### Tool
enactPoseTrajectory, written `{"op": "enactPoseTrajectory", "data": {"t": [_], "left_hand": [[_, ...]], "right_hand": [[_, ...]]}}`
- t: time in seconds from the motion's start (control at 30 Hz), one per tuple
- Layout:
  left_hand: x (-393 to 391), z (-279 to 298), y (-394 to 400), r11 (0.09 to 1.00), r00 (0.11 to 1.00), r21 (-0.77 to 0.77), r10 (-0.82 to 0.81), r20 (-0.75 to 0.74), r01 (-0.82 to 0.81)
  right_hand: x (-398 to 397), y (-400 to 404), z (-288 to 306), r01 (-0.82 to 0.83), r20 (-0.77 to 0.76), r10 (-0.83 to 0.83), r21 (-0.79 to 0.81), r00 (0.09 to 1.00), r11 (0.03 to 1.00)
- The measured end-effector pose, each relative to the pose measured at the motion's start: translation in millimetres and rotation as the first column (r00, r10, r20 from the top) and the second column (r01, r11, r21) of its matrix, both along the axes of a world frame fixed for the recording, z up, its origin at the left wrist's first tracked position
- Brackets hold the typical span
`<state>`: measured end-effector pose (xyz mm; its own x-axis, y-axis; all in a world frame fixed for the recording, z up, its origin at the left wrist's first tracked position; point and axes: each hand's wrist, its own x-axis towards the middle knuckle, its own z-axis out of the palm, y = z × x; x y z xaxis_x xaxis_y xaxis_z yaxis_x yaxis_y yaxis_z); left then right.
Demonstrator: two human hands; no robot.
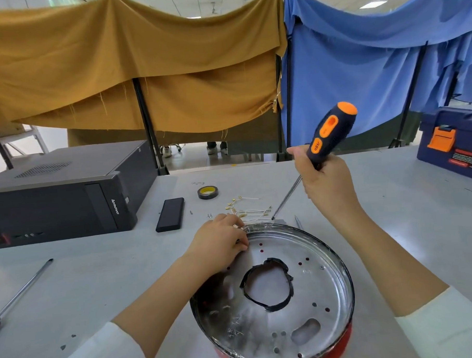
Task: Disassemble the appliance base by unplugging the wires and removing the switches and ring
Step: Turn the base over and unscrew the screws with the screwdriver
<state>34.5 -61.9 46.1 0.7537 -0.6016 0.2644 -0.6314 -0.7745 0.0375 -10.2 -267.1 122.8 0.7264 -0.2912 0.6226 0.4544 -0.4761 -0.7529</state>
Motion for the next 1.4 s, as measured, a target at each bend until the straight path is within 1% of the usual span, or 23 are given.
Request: {"op": "enactPoseTrajectory", "data": {"t": [0.07,0.17,0.2,0.23,0.27,0.37,0.4,0.47,0.5,0.57,0.63,0.7,0.77,0.8,0.93,1.07,1.13,1.23,1.27,1.3,1.33,1.4], "left_hand": [[0,-1,0,1.000,1.000,-0.006,-0.002,0.023,0.002],[-2,-2,0,1.000,0.998,-0.013,-0.014,0.056,0.015],[-3,-2,-1,1.000,0.997,-0.017,-0.019,0.070,0.020],[-3,-2,-1,0.999,0.997,-0.028,-0.024,0.080,0.026],[-3,-2,-1,0.998,0.996,-0.047,-0.027,0.080,0.031],[-3,0,2,0.995,0.998,-0.083,-0.048,0.033,0.051],[-3,0,3,0.995,0.998,-0.080,-0.054,0.018,0.055],[-4,-1,6,0.995,0.999,-0.087,-0.046,0.004,0.046],[-4,-1,7,0.993,0.999,-0.111,-0.038,0.003,0.038],[-4,-1,8,0.983,1.000,-0.184,-0.019,0.008,0.020],[-4,0,7,0.979,1.000,-0.202,-0.009,0.005,0.010],[-3,1,2,0.992,0.999,-0.119,-0.036,-0.016,0.034],[-2,-1,-2,0.996,0.997,-0.035,-0.078,-0.024,0.077],[0,-2,-3,0.995,0.995,-0.034,-0.091,-0.028,0.090],[1,-8,0,0.989,0.993,-0.105,-0.107,-0.053,0.101],[-1,-7,0,0.988,0.992,-0.092,-0.125,-0.016,0.123],[-3,-5,2,0.982,0.991,-0.137,-0.131,-0.009,0.128],[-4,0,5,0.975,0.996,-0.213,-0.049,0.080,0.065],[-6,2,3,0.976,0.997,-0.217,-0.014,0.077,0.031],[-7,3,0,0.980,1.000,-0.201,0.017,0.024,-0.011],[-9,4,-4,0.986,0.997,-0.153,0.053,-0.060,-0.061],[-13,4,-15,0.988,0.969,-0.004,0.150,-0.197,-0.154]], "right_hand": [[0,-3,-5,-0.089,-0.012,0.089,-0.002,0.996,0.996],[5,-3,-18,-0.258,-0.142,0.243,-0.101,0.960,0.961],[9,-1,-22,-0.284,-0.190,0.256,-0.136,0.948,0.949],[13,1,-28,-0.277,-0.218,0.232,-0.204,0.948,0.939],[17,4,-33,-0.265,-0.247,0.206,-0.233,0.947,0.936],[34,7,-49,-0.349,-0.329,0.260,-0.247,0.908,0.904],[38,9,-52,-0.370,-0.382,0.258,-0.257,0.887,0.893],[41,11,-58,-0.363,-0.448,0.214,-0.278,0.868,0.889],[42,12,-61,-0.351,-0.448,0.209,-0.263,0.869,0.899],[43,15,-69,-0.351,-0.429,0.209,-0.285,0.879,0.892],[43,14,-77,-0.393,-0.475,0.187,-0.384,0.860,0.836],[42,15,-80,-0.416,-0.535,0.108,-0.498,0.838,0.761],[41,15,-79,-0.426,-0.560,0.059,-0.553,0.826,0.717],[40,16,-77,-0.428,-0.562,0.051,-0.565,0.826,0.705],[38,18,-74,-0.434,-0.569,0.041,-0.575,0.821,0.694],[38,18,-75,-0.432,-0.571,0.037,-0.575,0.820,0.695],[38,18,-75,-0.429,-0.572,0.033,-0.574,0.820,0.698],[40,18,-77,-0.418,-0.562,0.031,-0.577,0.827,0.702],[41,17,-78,-0.414,-0.559,0.031,-0.574,0.828,0.706],[41,17,-79,-0.412,-0.558,0.031,-0.573,0.829,0.709],[42,17,-79,-0.412,-0.557,0.033,-0.572,0.830,0.710],[43,16,-80,-0.415,-0.555,0.041,-0.570,0.831,0.709]]}}
